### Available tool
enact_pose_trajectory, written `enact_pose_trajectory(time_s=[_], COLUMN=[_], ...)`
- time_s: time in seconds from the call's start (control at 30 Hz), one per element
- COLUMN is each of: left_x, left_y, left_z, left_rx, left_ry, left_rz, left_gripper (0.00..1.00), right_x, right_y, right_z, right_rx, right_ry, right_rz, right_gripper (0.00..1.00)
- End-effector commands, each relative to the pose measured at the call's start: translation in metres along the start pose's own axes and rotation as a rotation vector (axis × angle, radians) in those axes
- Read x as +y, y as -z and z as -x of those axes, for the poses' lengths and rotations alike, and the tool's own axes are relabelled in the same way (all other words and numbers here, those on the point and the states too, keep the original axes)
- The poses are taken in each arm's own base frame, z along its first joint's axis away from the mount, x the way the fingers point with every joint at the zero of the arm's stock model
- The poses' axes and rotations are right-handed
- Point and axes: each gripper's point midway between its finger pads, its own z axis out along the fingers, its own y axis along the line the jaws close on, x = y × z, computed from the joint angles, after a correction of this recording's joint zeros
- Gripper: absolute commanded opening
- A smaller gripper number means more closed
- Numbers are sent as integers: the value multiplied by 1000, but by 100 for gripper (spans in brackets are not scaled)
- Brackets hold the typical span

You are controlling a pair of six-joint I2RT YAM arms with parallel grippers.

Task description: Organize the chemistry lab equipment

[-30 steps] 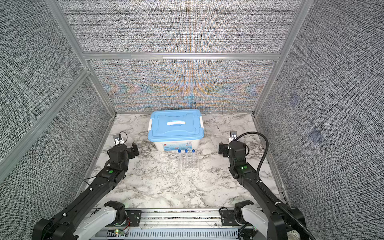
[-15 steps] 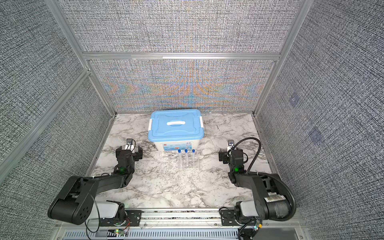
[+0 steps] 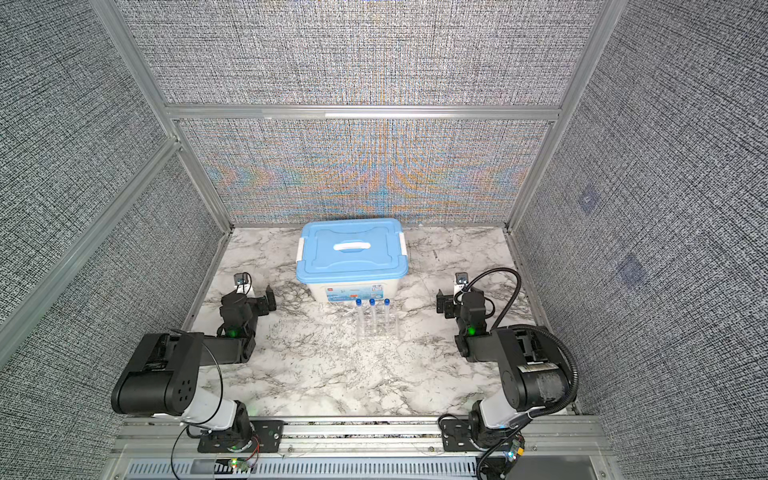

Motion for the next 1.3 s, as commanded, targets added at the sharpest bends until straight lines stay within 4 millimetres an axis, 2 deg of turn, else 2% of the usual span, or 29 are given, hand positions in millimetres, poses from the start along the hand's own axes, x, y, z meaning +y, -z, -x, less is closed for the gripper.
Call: enact_pose_trajectory(time_s=[0.0,1.27], left_x=[-3,-2], left_y=[0,1], left_z=[5,6], left_rx=[-22,-27], left_ry=[18,18], left_rz=[-21,-16], left_gripper=[99,99], right_x=[-6,-6], right_y=[-1,-3], right_z=[1,0], right_rx=[2,17], right_ry=[-20,-31], right_rz=[-35,-15], right_gripper=[99,99])
